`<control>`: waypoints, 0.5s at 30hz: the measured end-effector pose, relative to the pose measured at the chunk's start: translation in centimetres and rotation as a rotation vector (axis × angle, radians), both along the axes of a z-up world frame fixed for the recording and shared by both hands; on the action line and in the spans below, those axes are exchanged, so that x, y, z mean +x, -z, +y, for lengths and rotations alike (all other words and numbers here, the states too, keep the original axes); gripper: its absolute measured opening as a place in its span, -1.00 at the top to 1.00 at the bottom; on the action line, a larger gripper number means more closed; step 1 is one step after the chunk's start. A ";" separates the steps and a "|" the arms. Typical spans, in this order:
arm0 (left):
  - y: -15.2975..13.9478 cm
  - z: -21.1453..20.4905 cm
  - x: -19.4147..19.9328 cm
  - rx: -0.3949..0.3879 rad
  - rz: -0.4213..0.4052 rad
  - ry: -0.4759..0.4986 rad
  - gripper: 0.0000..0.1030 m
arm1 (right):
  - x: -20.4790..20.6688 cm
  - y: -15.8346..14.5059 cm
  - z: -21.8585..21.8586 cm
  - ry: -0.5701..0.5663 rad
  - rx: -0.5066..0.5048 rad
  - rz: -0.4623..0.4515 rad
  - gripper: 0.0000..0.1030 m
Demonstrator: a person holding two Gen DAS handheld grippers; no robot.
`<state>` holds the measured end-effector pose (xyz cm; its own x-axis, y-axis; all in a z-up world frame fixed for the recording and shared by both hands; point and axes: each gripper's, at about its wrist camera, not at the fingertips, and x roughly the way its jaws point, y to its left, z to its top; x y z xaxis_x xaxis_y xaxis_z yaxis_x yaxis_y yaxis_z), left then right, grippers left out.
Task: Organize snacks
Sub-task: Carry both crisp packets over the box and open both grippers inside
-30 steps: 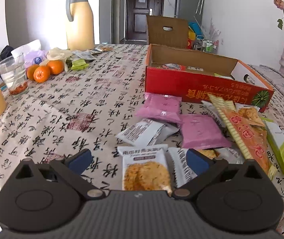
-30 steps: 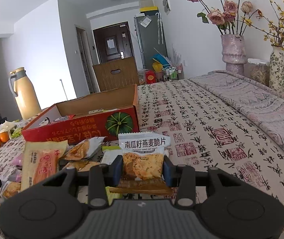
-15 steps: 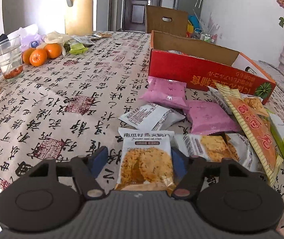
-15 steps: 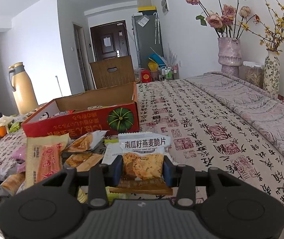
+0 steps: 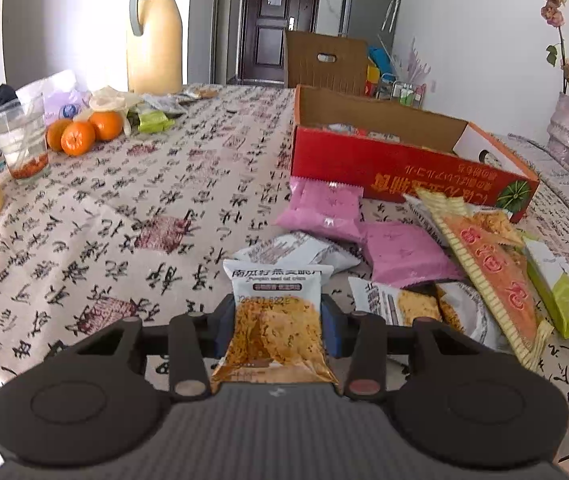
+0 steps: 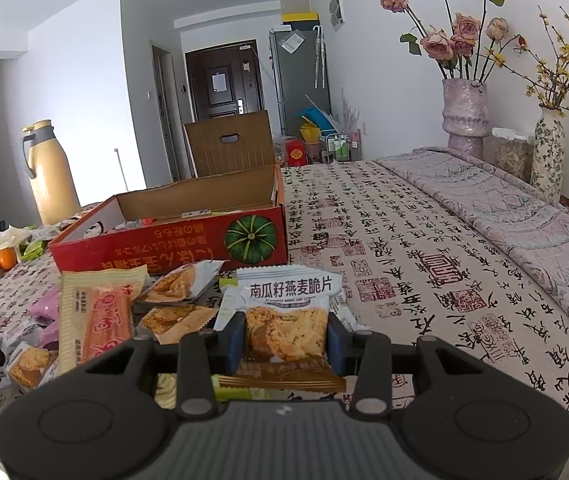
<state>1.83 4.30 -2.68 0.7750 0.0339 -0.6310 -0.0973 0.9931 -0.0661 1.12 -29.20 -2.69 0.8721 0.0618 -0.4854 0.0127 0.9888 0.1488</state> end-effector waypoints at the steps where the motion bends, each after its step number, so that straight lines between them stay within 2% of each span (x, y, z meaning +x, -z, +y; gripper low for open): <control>1: -0.2 -0.1 0.0 0.002 -0.005 0.001 0.16 | 0.0 0.0 0.0 -0.001 0.001 -0.001 0.23; 7: -2.0 -0.9 0.3 0.023 -0.058 0.021 0.16 | 0.5 -0.6 0.2 -0.010 0.008 -0.017 0.23; 15: -4.5 -1.9 2.7 0.026 -0.129 0.044 0.16 | 2.3 -1.9 1.6 -0.043 0.009 -0.059 0.23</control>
